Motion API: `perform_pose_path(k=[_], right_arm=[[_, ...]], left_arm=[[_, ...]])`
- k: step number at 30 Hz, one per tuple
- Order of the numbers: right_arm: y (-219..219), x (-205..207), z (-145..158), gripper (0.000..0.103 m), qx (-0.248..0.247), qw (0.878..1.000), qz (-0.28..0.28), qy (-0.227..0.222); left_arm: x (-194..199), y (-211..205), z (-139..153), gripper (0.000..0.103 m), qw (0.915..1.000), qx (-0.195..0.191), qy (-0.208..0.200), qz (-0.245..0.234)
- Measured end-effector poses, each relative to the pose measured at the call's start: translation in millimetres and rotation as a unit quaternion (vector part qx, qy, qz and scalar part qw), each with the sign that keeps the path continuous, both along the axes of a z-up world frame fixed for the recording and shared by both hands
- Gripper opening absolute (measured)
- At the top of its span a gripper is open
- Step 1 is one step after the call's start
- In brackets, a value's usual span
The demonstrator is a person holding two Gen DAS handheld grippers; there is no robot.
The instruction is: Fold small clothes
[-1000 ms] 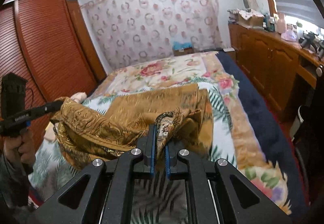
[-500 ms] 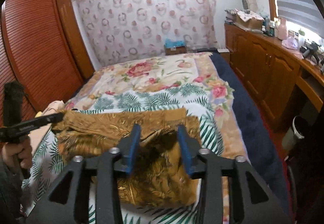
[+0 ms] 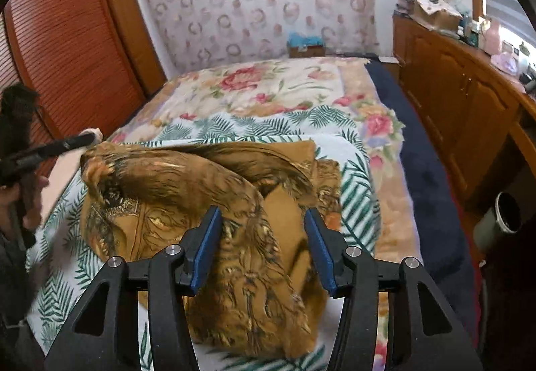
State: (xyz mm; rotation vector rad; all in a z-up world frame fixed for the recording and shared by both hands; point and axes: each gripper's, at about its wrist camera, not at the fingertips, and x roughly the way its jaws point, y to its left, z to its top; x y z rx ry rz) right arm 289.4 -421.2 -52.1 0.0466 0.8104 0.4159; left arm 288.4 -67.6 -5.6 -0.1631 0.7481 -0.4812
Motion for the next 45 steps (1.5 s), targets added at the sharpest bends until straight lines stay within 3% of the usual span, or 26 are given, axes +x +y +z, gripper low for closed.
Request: perform_pose_path(k=[1, 2, 3, 6, 10, 12, 19, 26, 29, 31, 32, 33, 35, 39, 45], right_arm=[[3, 2, -1, 0.041, 0.004, 1.0, 0.008, 0.0], [4, 6, 0, 0.012, 0.006, 1.0, 0.015, 0.001], [8, 7, 2, 0.005, 0.005, 1.0, 0.026, -0.005], [16, 8, 12, 0.002, -0.009, 0.999, 0.038, -0.036], [15, 17, 31, 0.001, -0.019, 0.997, 0.006, -0.081], [14, 29, 32, 0.001, -0.05, 0.994, -0.023, -0.094], [14, 67, -15, 0.001, -0.095, 0.994, -0.04, -0.026], [11, 65, -20, 0.002, -0.093, 0.995, -0.039, -0.017], [11, 62, -15, 0.011, -0.093, 0.994, -0.048, -0.022], [9, 59, -11, 0.026, -0.093, 0.994, -0.053, -0.024], [8, 57, -8, 0.044, -0.096, 0.993, -0.059, -0.026], [6, 53, -5, 0.053, -0.095, 0.993, -0.064, -0.029], [3, 46, 0, 0.054, -0.086, 0.994, -0.066, -0.035], [3, 33, 4, 0.072, -0.076, 0.995, -0.06, -0.035], [0, 44, -21, 0.073, -0.068, 0.996, -0.053, 0.005]], left_arm=[[-1, 2, -1, 0.032, 1.0, 0.002, 0.002, -0.001], [-1, 4, -3, 0.033, 1.0, 0.004, 0.005, -0.002], [-1, 5, -5, 0.033, 1.0, 0.005, 0.007, -0.002], [2, 8, -12, 0.035, 0.9999, 0.005, 0.016, -0.002], [6, 3, -18, 0.036, 0.9997, 0.009, 0.022, -0.004], [9, -1, -22, 0.037, 0.9995, 0.016, 0.026, -0.006], [31, -14, -43, 0.038, 0.997, 0.05, 0.057, -0.01], [50, -24, -63, 0.038, 0.994, 0.06, 0.09, -0.015], [51, -24, -68, 0.039, 0.9935, 0.059, 0.096, -0.015], [51, -24, -70, 0.039, 0.9934, 0.058, 0.098, -0.016], [51, -24, -71, 0.039, 0.9933, 0.058, 0.099, -0.016], [51, -24, -71, 0.04, 0.9935, 0.057, 0.097, -0.016], [50, -23, -71, 0.04, 0.9937, 0.056, 0.096, -0.017], [51, -23, -71, 0.04, 0.9941, 0.055, 0.092, -0.017], [52, -23, -71, 0.04, 0.994, 0.057, 0.092, -0.012]])
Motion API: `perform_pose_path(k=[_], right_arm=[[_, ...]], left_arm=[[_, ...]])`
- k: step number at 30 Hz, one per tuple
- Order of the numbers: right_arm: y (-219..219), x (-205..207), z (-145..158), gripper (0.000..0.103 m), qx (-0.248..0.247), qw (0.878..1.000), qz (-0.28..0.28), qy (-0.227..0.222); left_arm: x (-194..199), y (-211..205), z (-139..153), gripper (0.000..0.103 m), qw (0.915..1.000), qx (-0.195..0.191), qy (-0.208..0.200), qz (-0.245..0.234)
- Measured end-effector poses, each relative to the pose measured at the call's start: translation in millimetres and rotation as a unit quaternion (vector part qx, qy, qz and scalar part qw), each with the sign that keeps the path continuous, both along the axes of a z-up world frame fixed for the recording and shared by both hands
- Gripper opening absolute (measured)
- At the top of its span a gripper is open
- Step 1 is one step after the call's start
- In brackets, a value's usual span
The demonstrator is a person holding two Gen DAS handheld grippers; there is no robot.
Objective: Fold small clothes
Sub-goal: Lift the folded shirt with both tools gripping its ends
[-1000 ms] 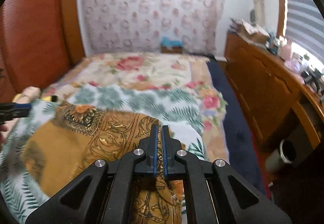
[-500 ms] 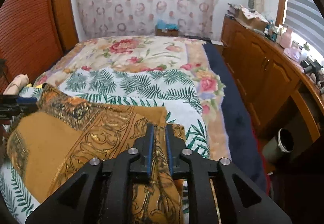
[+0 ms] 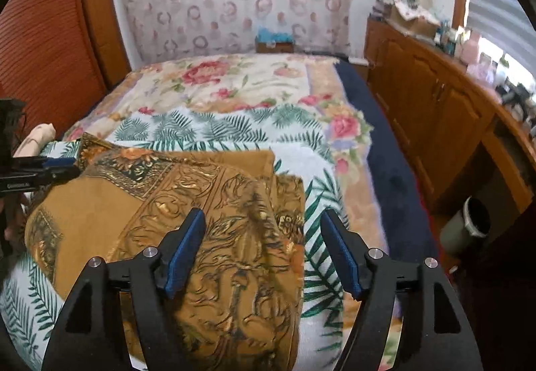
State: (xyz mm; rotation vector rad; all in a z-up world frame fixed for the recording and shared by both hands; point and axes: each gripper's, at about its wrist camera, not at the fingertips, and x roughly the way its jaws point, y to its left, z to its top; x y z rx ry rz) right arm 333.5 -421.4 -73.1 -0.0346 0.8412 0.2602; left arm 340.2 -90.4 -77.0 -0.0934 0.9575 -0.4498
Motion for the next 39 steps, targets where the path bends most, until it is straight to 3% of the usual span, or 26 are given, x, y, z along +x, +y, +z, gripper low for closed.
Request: perform_pose_path(k=[6, 10, 11, 13, 16, 18, 20, 28, 30, 39], right_arm=[[-6, 11, -14, 0.073, 0.04, 0.999, 0.004, 0.025], [-4, 13, -20, 0.073, 0.042, 0.998, 0.017, 0.039], [-3, 13, -20, 0.067, 0.042, 0.998, 0.019, 0.039], [-1, 12, -19, 0.057, 0.049, 0.998, 0.031, 0.04], [3, 9, -18, 0.039, 0.046, 0.997, 0.045, 0.04], [4, 8, -17, 0.021, 0.054, 0.997, 0.046, 0.04], [5, 3, -10, 0.017, 0.059, 0.997, 0.051, 0.025], [22, -21, 38, 0.014, 0.075, 0.994, 0.054, -0.055], [31, -24, 49, 0.014, 0.073, 0.993, 0.058, -0.068], [95, -33, 94, 0.014, 0.074, 0.984, 0.109, -0.123]], left_arm=[[2, -2, 1, 0.04, 1.0, 0.0, 0.004, 0.001], [4, -6, 0, 0.04, 0.9995, -0.026, 0.008, -0.016], [5, -7, 0, 0.039, 0.9995, -0.025, 0.004, -0.02], [4, -8, 0, 0.022, 0.9992, -0.029, 0.005, -0.028], [1, -6, 4, 0.005, 0.9985, -0.044, 0.0, -0.034], [-4, -3, 12, 0.004, 0.998, -0.053, -0.013, -0.032], [-17, 1, 30, 0.003, 0.9968, -0.061, -0.04, -0.033], [-67, 27, 87, 0.003, 0.9902, -0.073, -0.118, -0.015], [-76, 37, 98, 0.003, 0.9882, -0.056, -0.142, -0.004], [-113, 99, 127, 0.003, 0.9815, -0.035, -0.181, 0.049]])
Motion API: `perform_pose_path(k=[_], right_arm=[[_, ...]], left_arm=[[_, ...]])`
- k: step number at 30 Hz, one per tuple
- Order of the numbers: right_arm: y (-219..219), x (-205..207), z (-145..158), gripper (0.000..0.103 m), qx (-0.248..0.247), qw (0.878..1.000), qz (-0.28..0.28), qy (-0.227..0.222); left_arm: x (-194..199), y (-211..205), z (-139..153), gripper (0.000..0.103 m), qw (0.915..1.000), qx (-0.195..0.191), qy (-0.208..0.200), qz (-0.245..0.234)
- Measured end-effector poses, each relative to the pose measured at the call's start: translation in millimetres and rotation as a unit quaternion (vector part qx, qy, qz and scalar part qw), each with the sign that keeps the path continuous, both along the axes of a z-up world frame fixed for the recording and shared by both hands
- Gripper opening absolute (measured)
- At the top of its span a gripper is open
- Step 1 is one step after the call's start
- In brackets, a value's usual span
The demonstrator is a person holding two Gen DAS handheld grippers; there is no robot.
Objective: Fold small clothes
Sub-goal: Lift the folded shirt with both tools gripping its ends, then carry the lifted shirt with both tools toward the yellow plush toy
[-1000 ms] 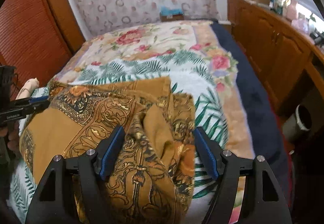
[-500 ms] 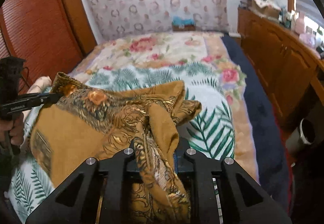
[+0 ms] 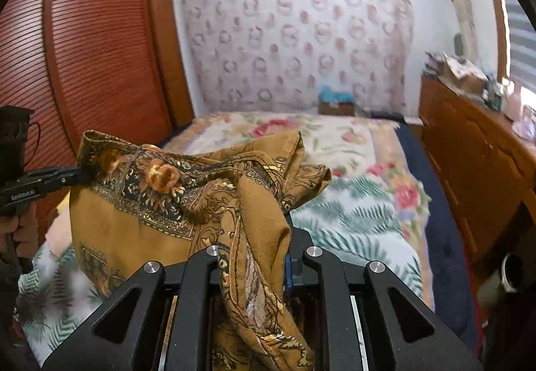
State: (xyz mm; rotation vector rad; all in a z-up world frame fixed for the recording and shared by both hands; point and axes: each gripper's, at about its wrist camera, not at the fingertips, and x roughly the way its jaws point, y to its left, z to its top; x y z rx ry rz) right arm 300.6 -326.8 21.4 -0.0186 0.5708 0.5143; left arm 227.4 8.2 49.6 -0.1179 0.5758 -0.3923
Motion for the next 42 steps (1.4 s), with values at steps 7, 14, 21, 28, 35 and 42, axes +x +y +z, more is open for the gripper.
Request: perform_pose_path(k=[7, 14, 21, 28, 35, 42], right_arm=[[50, 2, 20, 0.014, -0.008, 0.999, 0.042, -0.021], [105, 9, 34, 0.014, -0.032, 0.995, 0.091, -0.04], [195, 17, 50, 0.013, -0.072, 0.982, 0.165, -0.063], [305, 27, 48, 0.013, -0.115, 0.958, 0.254, -0.069], [395, 43, 24, 0.013, -0.139, 0.939, 0.31, -0.052], [456, 68, -24, 0.033, -0.164, 0.936, 0.311, -0.001]], left_arm=[[-23, 43, 2, 0.003, 0.9987, 0.008, -0.013, 0.048], [-51, 92, -10, 0.003, 0.9944, 0.006, -0.019, 0.104], [-96, 142, -41, 0.003, 0.9828, -0.016, -0.016, 0.183], [-128, 171, -71, 0.003, 0.9697, -0.021, 0.0, 0.243], [-146, 201, -101, 0.003, 0.9521, -0.077, 0.025, 0.295], [-141, 206, -129, 0.003, 0.9439, -0.059, 0.067, 0.318]])
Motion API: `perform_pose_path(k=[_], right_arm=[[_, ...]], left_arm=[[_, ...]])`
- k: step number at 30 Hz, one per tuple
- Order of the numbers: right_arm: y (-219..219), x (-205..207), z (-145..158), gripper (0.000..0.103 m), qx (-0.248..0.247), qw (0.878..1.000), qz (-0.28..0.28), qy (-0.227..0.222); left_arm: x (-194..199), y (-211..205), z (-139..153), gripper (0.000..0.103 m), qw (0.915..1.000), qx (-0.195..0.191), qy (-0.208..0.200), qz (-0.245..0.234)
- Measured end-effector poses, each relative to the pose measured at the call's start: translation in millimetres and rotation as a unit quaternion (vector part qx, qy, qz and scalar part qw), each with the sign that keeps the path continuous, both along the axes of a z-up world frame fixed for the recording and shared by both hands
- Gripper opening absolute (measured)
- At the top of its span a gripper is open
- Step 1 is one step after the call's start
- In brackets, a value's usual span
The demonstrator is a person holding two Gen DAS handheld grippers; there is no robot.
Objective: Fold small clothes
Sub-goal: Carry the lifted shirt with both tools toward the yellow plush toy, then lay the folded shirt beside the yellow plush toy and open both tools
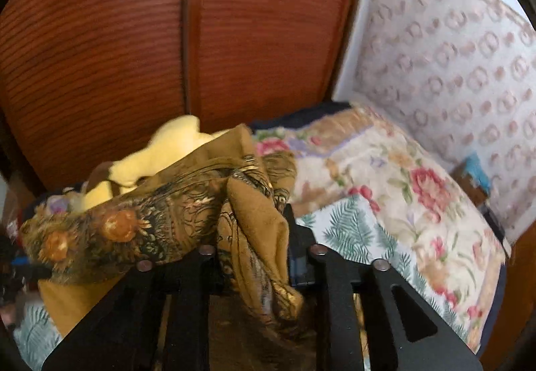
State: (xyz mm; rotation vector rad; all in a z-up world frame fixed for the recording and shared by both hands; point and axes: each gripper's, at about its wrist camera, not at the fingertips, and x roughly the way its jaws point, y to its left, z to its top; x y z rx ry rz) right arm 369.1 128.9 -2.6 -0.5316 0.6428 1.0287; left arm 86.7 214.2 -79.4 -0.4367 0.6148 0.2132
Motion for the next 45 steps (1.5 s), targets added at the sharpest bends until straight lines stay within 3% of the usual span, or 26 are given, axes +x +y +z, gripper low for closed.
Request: perform_pose_path(k=[1, 3, 7, 11, 16, 19, 22, 28, 36, 39, 45], right_arm=[[2, 5, -3, 0.039, 0.002, 1.0, -0.013, 0.006], [2, 9, -3, 0.06, 0.012, 0.999, -0.026, 0.016], [-11, 6, 3, 0.061, 0.034, 0.999, -0.038, 0.002], [-29, -9, 13, 0.068, 0.068, 0.997, -0.027, -0.003], [-33, -29, -27, 0.068, 0.038, 0.998, 0.002, 0.04], [-26, -32, -55, 0.071, 0.015, 1.0, -0.008, 0.024], [-20, -22, -71, 0.074, 0.023, 0.999, -0.017, 0.036], [-26, -27, -58, 0.074, 0.031, 0.998, -0.041, 0.039], [-112, -72, -15, 0.075, 0.082, 0.992, -0.088, 0.032], [-154, -95, -5, 0.084, 0.094, 0.989, -0.112, 0.024], [-227, -133, 3, 0.09, 0.101, 0.98, -0.17, 0.011]], left_arm=[[0, 0, -1, 0.003, 1.0, 0.003, 0.003, -0.001], [1, 3, -3, 0.003, 0.9999, 0.003, 0.01, -0.003], [0, 3, -2, 0.005, 0.9997, 0.01, 0.021, -0.007], [-1, 1, 2, 0.007, 0.9994, 0.023, 0.021, -0.013], [-7, 2, 8, 0.014, 0.9986, 0.045, 0.026, -0.006], [-12, 1, 16, 0.015, 0.9978, 0.059, 0.028, 0.002], [-17, -3, 24, 0.015, 0.997, 0.073, 0.026, 0.004], [-18, -25, 41, 0.016, 0.9936, 0.11, 0.024, -0.009], [-9, -70, 61, 0.016, 0.9903, 0.128, 0.005, -0.054], [-3, -94, 69, 0.016, 0.9876, 0.14, -0.002, -0.07], [8, -135, 78, 0.018, 0.9838, 0.135, -0.02, -0.117]])
